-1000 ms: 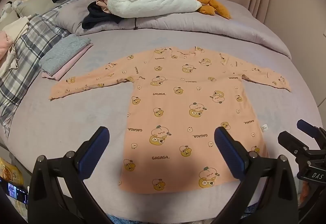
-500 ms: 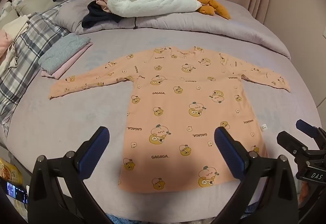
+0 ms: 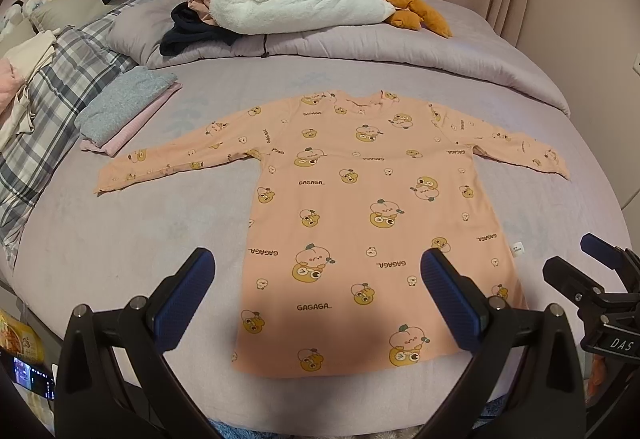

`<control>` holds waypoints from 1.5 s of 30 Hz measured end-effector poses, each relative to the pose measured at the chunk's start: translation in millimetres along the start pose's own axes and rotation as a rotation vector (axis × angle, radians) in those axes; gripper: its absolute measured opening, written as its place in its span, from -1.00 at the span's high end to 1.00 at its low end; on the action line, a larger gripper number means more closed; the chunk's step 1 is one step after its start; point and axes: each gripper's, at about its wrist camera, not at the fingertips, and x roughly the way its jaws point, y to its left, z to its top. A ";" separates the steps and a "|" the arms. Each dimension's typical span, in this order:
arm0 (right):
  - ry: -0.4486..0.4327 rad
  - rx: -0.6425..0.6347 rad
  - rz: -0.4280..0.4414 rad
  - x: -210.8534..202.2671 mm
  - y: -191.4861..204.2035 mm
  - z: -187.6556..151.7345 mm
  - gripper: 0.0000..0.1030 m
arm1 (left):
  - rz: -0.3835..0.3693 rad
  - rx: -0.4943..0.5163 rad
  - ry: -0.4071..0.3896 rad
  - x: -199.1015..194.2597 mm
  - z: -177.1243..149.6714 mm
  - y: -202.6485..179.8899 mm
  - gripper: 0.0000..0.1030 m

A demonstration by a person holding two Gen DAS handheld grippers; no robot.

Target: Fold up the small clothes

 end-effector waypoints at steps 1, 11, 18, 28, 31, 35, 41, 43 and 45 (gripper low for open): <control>0.001 0.000 0.000 0.1 0.0 0.0 -0.98 | -0.002 0.000 0.000 0.0 -0.1 0.3 -1.00; 0.001 0.001 0.001 0.3 -0.1 -0.3 -0.98 | 0.001 0.004 0.002 0.2 -0.2 0.7 -0.99; 0.000 0.001 0.000 0.0 -0.1 -0.6 -0.98 | -0.001 0.003 0.003 -0.8 0.0 1.6 -0.99; 0.000 0.001 0.001 -0.3 -0.7 -0.1 -0.98 | 0.003 0.013 0.001 -2.5 -0.6 0.8 -0.99; -0.001 0.000 0.002 -0.5 0.4 -1.8 -0.98 | 0.004 0.016 0.000 -3.7 -0.4 0.7 -0.99; -0.001 0.001 0.001 -0.5 0.1 -1.4 -0.98 | 0.006 0.020 -0.002 -4.0 -0.2 -0.4 -0.99; -0.003 -0.001 0.002 -1.1 1.4 0.0 -0.98 | 0.008 0.020 -0.001 -3.9 -0.1 -0.7 -0.99; -0.003 -0.001 0.001 -1.3 1.4 -0.1 -0.98 | 0.008 0.020 -0.001 -3.9 -0.3 -0.5 -0.99; -0.003 -0.001 0.002 -1.3 1.4 -0.1 -0.98 | 0.005 0.020 0.000 -4.2 -0.4 -0.1 -0.99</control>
